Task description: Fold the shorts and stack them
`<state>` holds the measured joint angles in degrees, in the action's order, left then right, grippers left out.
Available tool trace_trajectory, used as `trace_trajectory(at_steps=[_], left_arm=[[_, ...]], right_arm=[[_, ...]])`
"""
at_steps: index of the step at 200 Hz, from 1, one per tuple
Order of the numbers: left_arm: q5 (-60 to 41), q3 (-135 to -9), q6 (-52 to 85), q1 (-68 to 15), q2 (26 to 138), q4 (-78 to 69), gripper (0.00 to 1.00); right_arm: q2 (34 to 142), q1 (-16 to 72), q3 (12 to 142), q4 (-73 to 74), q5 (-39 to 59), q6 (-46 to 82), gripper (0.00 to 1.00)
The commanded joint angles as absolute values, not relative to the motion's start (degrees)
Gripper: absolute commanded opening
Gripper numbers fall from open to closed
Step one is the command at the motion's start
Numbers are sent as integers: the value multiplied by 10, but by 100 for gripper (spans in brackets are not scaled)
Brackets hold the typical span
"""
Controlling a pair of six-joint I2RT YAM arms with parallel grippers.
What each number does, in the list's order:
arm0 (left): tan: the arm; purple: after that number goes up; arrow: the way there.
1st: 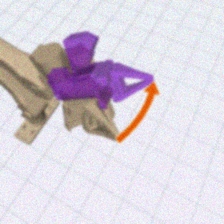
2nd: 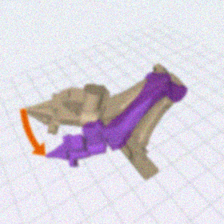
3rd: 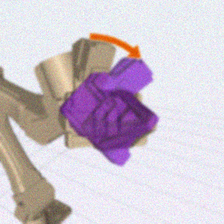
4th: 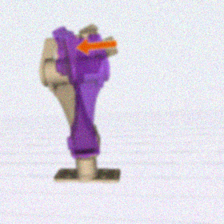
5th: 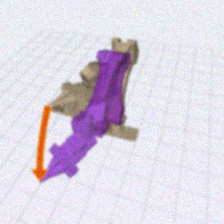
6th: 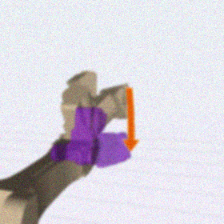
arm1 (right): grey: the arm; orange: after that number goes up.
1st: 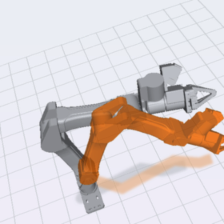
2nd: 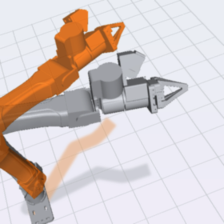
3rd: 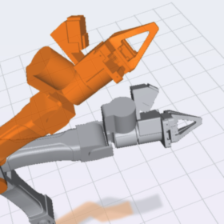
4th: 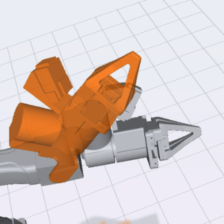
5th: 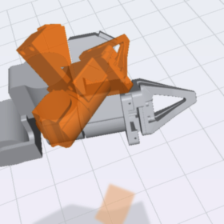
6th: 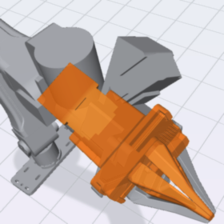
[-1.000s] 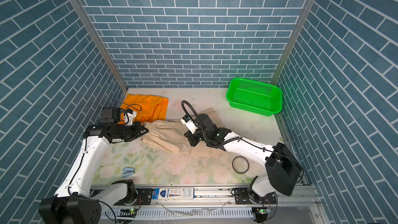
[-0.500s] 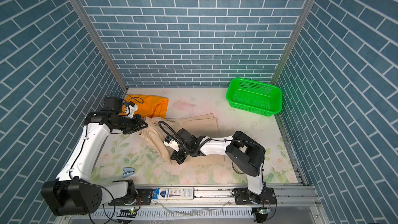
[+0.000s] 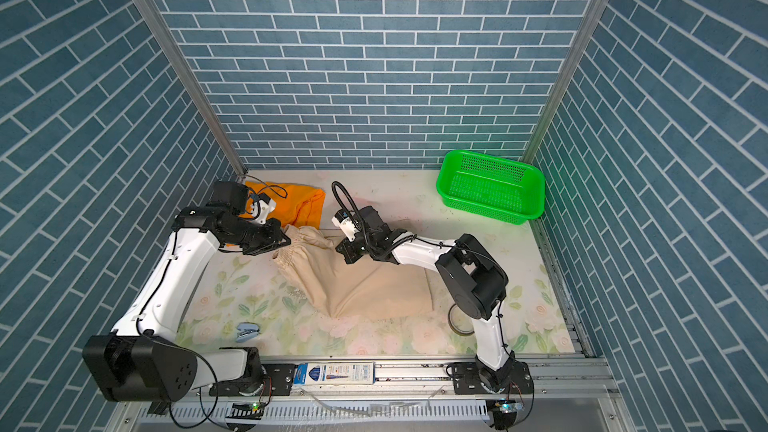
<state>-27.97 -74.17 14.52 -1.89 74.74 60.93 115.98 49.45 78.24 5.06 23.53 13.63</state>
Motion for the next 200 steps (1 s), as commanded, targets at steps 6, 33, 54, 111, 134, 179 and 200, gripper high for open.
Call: trace_trajectory(at_steps=[6,33,54,111,134,179,200], left_arm=[[-276,-762,139,-28,752,629,0],[-278,-770,136,-30,752,636,0],[-279,-776,134,-30,750,637,0],[-272,-797,118,-30,766,642,0],[-272,-812,107,-30,778,644,0],[-267,-843,85,-29,819,655,0],[-271,-848,85,-29,824,652,0]], right_arm=[[1233,486,849,27,247,155,0],[1304,484,917,5,261,155,0],[1332,478,957,-3,271,168,0],[1187,463,842,16,272,146,0],[1112,465,759,-37,314,98,0],[1018,540,645,-118,293,35,0],[1012,580,614,-95,300,42,0]])
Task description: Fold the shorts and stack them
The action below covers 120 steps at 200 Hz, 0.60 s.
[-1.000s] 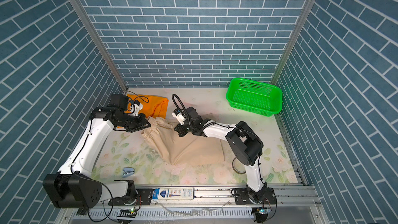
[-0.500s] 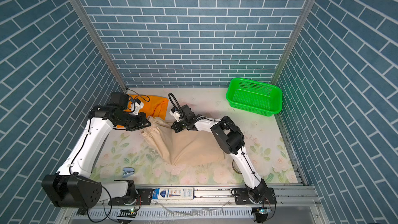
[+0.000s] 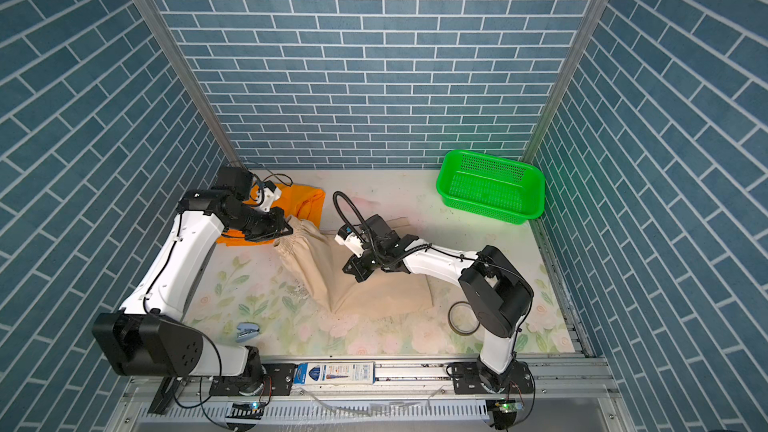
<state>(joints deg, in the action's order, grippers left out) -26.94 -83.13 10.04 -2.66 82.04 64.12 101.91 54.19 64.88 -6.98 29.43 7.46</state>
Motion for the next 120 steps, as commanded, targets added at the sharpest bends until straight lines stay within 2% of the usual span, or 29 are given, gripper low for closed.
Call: trace_trajectory(at_steps=[1,23,79,100,120], left_arm=[[-271,-849,84,-29,824,652,0],[-258,-865,75,-28,825,669,0],[-257,-888,69,-28,820,692,0],[-254,-892,69,-28,818,698,0],[-252,-895,71,-31,819,707,0]], right_arm=[[1012,581,613,-94,301,43,0],[1037,600,602,-51,300,60,0],[1151,631,676,19,338,94,0],[1137,633,676,43,352,118,0],[1077,627,639,49,338,127,0]])
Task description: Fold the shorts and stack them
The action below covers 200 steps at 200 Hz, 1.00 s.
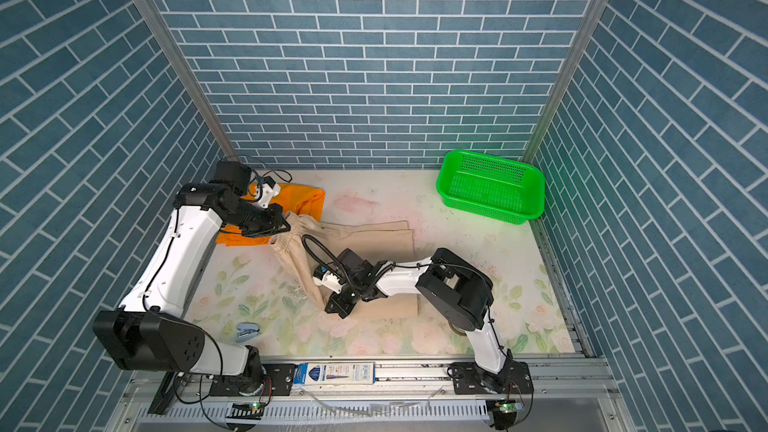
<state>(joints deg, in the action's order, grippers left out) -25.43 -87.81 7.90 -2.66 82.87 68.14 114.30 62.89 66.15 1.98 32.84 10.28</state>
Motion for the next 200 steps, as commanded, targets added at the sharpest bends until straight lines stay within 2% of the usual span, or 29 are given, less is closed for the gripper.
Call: trace_trajectory(at_steps=[1,43,68,95,137,200], left_arm=[[-252,-895,71,-31,820,707,0],[-215,-902,99,-96,834,704,0],[-179,-917,121,-146,864,700,0],[-149,-951,147,-197,907,700,0],[-101,-1013,197,-295,988,701,0],[-78,-1075,245,-428,1114,678,0]], right_arm=[[1073,626,637,49,337,128,0],[892,561,488,7,250,190,0],[783,499,397,-73,201,221,0],[699,475,319,-145,157,235,0],[636,469,204,-85,162,282,0],[599,469,176,-37,193,311,0]])
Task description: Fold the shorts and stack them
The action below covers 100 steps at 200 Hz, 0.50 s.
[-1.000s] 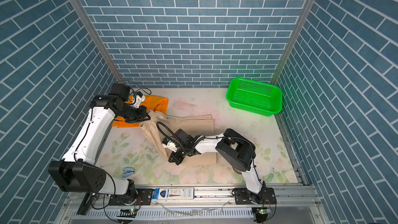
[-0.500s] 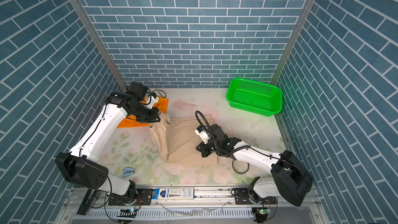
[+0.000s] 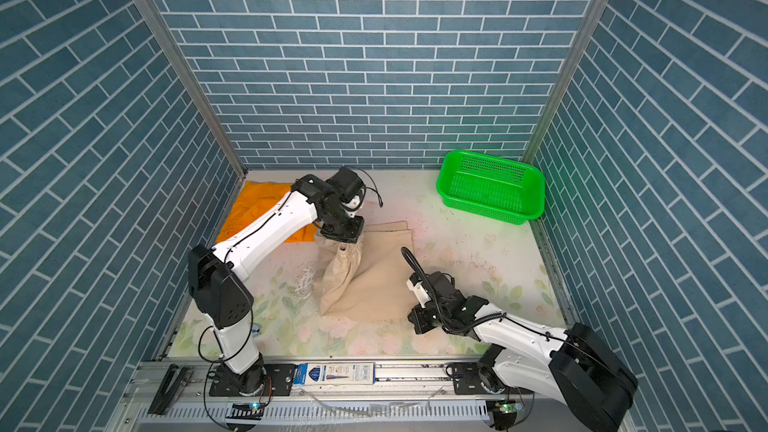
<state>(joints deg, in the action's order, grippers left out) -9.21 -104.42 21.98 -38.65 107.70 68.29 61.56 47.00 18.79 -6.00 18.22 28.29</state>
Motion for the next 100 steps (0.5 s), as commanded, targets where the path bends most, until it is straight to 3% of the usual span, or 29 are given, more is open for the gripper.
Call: trace_trajectory(at_steps=[1,100], left_arm=[[-78,-1077,246,-430,1117,678,0],[-100,-1235,255,-523,1292,702,0]], right_arm=[[598,469,175,-37,193,311,0],[574,468,140,-7,231,332,0]])
